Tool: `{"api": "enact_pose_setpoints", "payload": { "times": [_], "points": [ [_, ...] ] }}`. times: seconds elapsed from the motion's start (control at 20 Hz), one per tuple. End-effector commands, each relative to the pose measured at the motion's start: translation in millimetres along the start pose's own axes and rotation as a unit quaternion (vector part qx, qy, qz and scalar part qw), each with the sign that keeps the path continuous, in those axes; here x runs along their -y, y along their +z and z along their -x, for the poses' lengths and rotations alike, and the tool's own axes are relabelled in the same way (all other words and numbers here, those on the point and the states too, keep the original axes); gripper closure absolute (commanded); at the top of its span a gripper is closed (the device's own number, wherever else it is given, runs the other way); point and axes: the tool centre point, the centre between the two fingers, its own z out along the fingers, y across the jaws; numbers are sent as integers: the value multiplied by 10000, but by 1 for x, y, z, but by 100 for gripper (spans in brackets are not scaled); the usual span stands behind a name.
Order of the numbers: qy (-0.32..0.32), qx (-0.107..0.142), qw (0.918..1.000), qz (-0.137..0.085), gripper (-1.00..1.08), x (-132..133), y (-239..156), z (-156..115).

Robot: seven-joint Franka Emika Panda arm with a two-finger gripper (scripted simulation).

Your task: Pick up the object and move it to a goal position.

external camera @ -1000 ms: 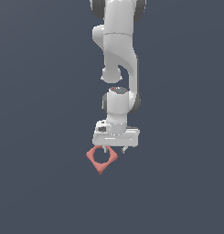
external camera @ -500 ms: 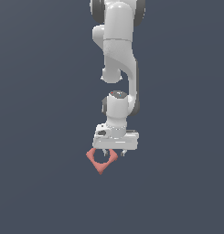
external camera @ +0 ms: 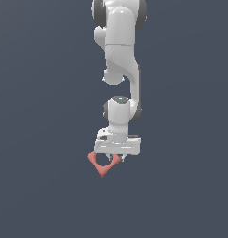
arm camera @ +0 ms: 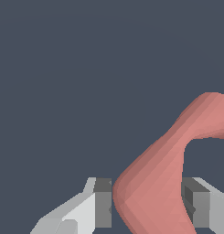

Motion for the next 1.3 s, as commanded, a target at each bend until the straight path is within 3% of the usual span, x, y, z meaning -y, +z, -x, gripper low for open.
{"api": "enact_pose_setpoints", "payload": {
  "times": [0.0, 0.65, 1.25],
  "points": [
    [-5, 4, 10000, -5, 108, 1, 0, 0],
    [0, 1, 10000, -3, 108, 7, -7, 1],
    [17, -2, 10000, -12, 108, 56, -56, 7]
  ]
}}
